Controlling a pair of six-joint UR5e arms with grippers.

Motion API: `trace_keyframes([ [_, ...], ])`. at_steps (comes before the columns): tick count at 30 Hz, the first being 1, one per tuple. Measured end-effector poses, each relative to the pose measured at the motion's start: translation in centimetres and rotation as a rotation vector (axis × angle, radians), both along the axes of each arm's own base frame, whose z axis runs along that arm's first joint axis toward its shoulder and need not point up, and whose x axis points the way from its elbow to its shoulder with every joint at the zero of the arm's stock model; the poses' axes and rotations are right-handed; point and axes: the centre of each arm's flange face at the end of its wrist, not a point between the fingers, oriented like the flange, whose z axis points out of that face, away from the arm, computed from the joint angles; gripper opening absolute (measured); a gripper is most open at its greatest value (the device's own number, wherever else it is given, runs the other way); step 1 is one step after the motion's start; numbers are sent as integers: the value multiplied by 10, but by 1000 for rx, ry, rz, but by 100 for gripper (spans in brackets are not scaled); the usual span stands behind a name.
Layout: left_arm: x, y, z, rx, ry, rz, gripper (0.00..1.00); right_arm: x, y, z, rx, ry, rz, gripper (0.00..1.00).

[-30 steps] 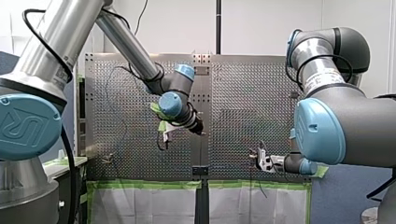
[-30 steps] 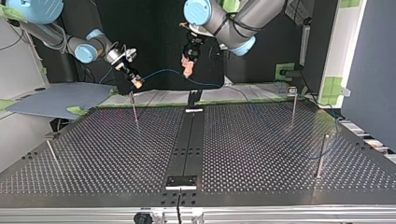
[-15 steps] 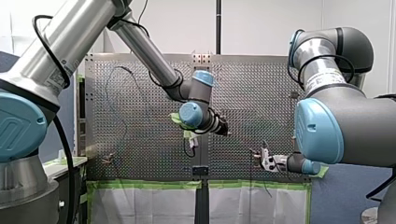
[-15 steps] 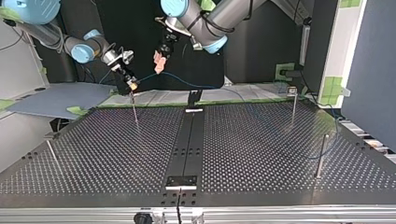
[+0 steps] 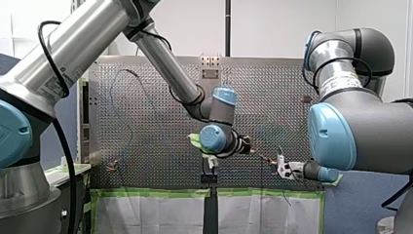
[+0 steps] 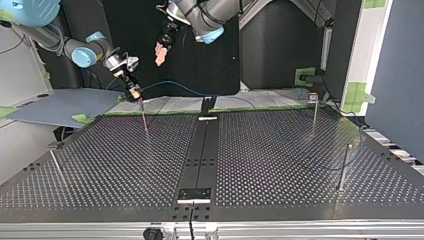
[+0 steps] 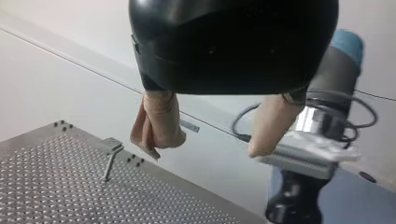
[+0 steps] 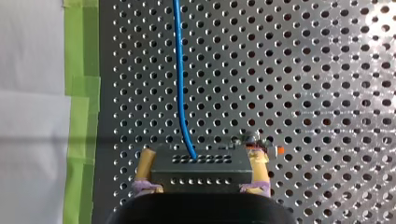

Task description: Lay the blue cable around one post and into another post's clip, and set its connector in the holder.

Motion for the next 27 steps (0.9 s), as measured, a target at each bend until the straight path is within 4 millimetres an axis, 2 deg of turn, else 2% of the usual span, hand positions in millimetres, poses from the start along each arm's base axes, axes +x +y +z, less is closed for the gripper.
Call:
trace_keyframes([
  [4, 5, 2, -18, 6, -7, 34, 100, -3, -2, 0, -1, 0, -6, 0],
  [11, 30, 8, -47, -2, -17, 88, 100, -4, -2, 0, -3, 2, -7, 0],
  [15, 44, 4, -59, -17, -23, 101, 100, -4, -2, 0, -1, 3, -7, 0],
  [27, 70, -15, -97, -20, 23, 89, 100, -6, -4, 0, 2, 9, -32, 0],
])
